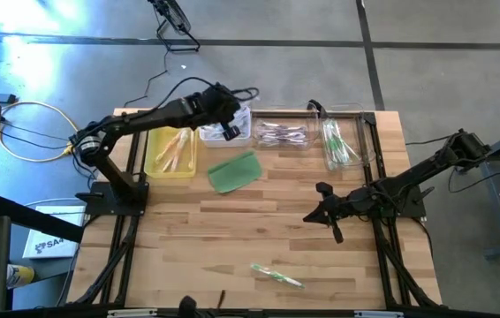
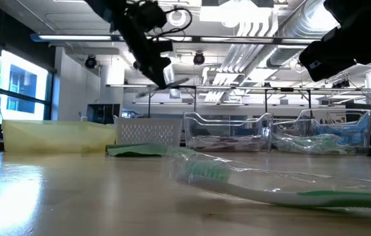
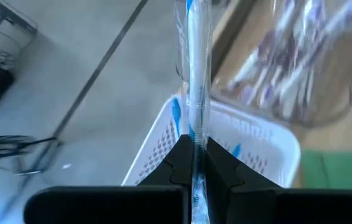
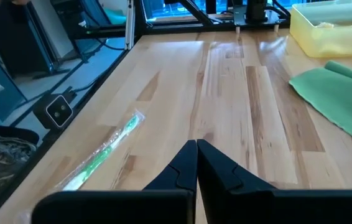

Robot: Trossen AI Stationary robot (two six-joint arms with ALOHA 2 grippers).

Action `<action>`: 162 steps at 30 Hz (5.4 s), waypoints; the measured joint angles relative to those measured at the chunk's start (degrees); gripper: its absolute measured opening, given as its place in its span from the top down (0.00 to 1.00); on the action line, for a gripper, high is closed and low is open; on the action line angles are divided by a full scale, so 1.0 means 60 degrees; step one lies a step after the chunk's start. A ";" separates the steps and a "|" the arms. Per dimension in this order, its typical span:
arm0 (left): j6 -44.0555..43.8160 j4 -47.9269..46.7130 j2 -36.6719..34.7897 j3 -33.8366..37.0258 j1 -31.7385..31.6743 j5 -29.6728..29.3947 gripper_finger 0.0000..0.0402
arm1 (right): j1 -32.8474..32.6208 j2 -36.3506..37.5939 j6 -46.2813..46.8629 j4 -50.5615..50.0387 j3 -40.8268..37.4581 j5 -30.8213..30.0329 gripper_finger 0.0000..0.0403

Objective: Pick & Place Toothbrushes
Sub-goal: Put the blue toothbrush into the white bin, then put the green toothbrush into the right transparent bin

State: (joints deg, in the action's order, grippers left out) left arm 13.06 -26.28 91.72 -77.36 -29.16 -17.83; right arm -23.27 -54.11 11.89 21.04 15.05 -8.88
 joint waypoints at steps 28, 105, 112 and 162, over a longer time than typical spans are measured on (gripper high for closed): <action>-0.1535 0.3221 0.0007 0.2920 -0.0767 0.0623 0.75 | 0.0000 0.0000 -0.0040 -0.0165 -0.0007 -0.0317 0.99; 0.4715 0.8359 -0.5882 0.7835 0.7772 -0.2880 0.56 | 0.0004 0.7626 0.0080 -0.4531 -0.0015 -0.2034 0.99; 0.4928 0.7396 -0.6660 0.7845 0.7929 -0.2968 0.56 | 0.0004 0.7705 0.0089 -0.4744 -0.0015 -0.2022 0.99; 0.2766 1.0653 -0.7133 1.0804 0.7925 -0.2112 0.56 | 0.0000 0.7697 0.0479 -0.5269 -0.0007 -0.1235 0.99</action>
State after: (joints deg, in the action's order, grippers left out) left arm 29.66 37.64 48.93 -12.53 18.39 -30.50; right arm -23.27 -7.92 14.77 -10.57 15.00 -16.30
